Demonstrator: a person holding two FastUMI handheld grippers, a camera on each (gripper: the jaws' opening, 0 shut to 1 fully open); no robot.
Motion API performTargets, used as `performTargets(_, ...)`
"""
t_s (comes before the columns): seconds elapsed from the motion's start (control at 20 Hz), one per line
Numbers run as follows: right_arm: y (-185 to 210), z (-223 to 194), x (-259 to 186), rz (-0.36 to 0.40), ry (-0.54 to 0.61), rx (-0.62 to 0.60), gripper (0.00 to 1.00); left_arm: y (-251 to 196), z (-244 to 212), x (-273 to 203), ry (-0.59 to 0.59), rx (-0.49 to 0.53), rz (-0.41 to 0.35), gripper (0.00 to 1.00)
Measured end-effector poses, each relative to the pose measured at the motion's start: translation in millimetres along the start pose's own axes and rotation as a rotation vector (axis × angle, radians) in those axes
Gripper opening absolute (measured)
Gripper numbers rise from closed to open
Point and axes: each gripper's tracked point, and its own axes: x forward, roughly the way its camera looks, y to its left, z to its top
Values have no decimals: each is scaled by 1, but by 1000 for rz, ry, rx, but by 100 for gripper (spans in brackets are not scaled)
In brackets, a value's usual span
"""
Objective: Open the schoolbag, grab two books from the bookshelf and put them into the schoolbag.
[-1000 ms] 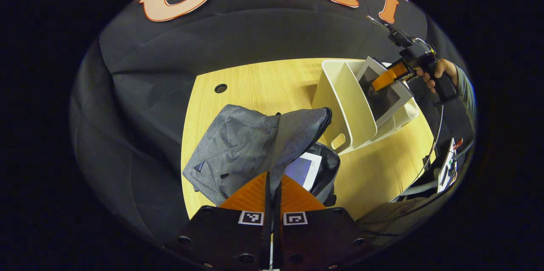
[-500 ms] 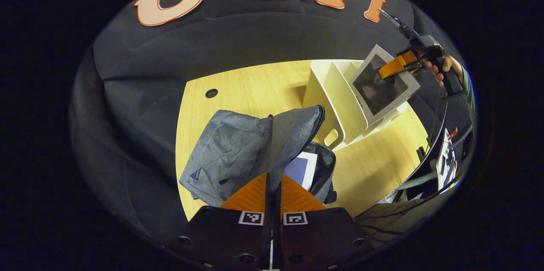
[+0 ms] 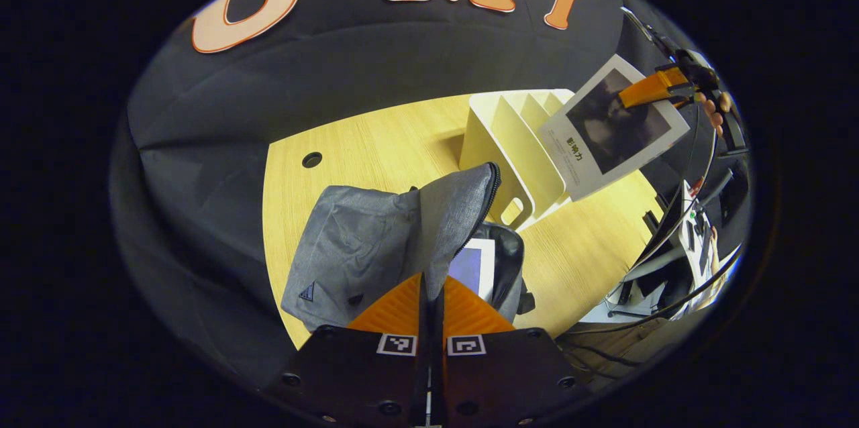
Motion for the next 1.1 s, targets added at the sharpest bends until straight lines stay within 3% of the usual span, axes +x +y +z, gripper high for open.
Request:
performTargets(0.55, 74, -68, -27, 216, -16, 188, 38, 17, 5, -4, -5, 75, -69, 3)
performTargets(1.1, 116, -144, 26, 326, 24, 311, 37, 26, 15, -19, -37, 108, -63, 2)
